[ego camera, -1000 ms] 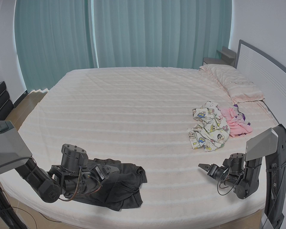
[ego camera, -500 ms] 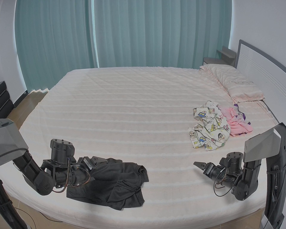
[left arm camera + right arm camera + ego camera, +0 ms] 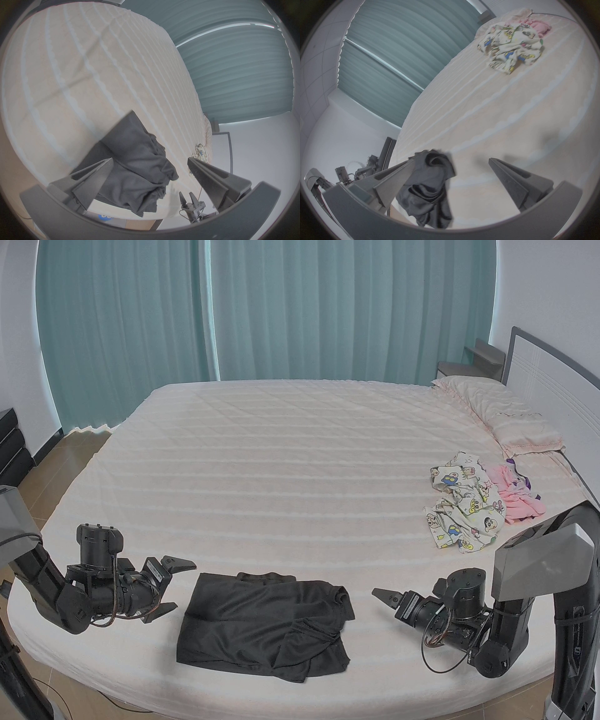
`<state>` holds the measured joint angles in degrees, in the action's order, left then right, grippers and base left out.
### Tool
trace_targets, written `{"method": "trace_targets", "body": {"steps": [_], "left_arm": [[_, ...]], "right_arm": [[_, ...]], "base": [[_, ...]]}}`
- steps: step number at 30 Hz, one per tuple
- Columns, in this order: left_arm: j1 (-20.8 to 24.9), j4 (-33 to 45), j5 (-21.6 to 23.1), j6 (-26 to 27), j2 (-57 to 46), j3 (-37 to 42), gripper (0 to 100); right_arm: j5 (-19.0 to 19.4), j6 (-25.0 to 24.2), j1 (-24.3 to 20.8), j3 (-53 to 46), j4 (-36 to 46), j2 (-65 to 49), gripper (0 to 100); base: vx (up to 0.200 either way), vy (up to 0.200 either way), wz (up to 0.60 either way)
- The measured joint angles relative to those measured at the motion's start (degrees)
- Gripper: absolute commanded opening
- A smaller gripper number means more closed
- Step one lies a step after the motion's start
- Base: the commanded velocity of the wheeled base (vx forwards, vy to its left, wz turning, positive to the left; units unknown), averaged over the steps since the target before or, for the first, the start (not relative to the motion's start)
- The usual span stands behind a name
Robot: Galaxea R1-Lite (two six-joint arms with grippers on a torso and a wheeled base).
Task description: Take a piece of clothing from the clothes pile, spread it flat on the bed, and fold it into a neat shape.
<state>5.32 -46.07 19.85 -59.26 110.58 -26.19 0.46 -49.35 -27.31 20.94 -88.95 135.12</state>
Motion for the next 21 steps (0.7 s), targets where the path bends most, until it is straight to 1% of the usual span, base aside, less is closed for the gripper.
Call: {"method": "trace_targets", "body": {"steps": [5,8,11,15,21], "left_arm": [[-1.00,-0.07,0.38,0.28,0.20,-0.13,100],[-1.21,-0.13,0.38,0.30,0.28,-0.16,100],[-1.27,-0.16,0.34,0.37,0.50,-0.16,100],[-1.16,-0.16,0.23,1.26,1.13,0.01,100],[-1.07,-0.16,-0.09,1.87,1.82,0.28,100]], "right_arm": [[0.11,-0.02,-3.56,-1.10,0.00,-0.65,100],[0.33,0.22,-5.22,-1.35,0.00,-0.61,100],[0.66,1.56,-6.89,-1.22,0.00,-0.48,100],[2.02,4.92,-8.58,-0.77,0.02,0.38,100],[2.16,9.74,-9.40,1.02,0.00,2.45,100]], "base": [[0.000,0.200,0.00],[0.000,0.000,0.00],[0.000,0.000,0.00],[0.000,0.000,0.00],[0.000,0.000,0.00]]}}
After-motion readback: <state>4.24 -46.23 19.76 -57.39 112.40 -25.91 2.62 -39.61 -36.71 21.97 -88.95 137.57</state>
